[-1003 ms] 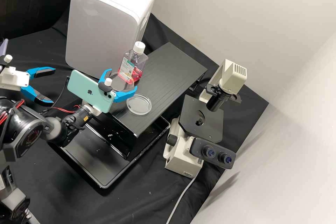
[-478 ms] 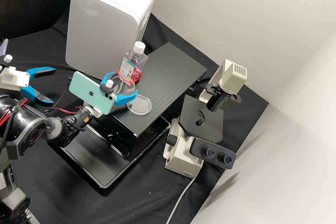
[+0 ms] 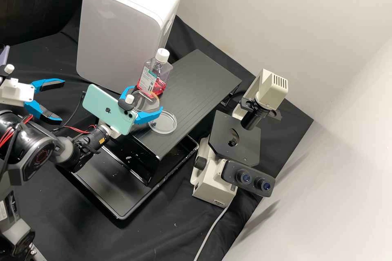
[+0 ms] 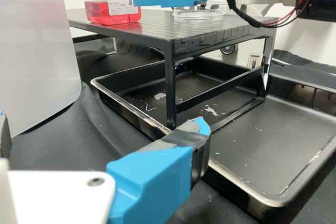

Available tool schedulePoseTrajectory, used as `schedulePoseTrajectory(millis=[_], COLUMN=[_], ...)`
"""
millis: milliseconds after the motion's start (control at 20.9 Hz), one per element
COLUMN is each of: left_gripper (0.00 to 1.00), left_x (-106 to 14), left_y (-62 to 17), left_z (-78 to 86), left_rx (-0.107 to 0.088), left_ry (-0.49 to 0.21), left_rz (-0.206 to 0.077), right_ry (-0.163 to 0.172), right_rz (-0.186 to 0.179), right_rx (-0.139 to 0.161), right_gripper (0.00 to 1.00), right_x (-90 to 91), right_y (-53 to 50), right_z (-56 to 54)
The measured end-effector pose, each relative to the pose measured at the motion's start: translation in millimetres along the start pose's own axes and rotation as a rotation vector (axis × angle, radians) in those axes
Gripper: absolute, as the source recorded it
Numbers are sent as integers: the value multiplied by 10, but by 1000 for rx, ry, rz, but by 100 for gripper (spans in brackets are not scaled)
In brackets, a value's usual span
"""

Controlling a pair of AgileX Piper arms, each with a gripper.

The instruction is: Remove the lid from the petri dish

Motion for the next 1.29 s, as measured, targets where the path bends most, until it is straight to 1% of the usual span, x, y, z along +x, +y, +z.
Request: schedulePoseTrajectory(millis=[191,669,717,956,1290], left_gripper=[100,100,100,100,100], left_x=[0,0,0,0,0], left_y=[0,0,0,0,0], left_z=[0,0,0,0,0], left_rx=[0,0,0,0,0], left_ry=[0,0,0,0,0], left_rz=[0,0,0,0,0], right_ry=[-16,-17,-17,-25,-23], right_rz=[-17,-19,-19,-27,-29], right_rx=[-3,-6,-6,-7,-14], right_gripper=[0,0,100,100,100], right_x=[6,6,6,6,6], right_y=[-31,-33,-33,-40,-45], right_z=[29,30,30,37,33])
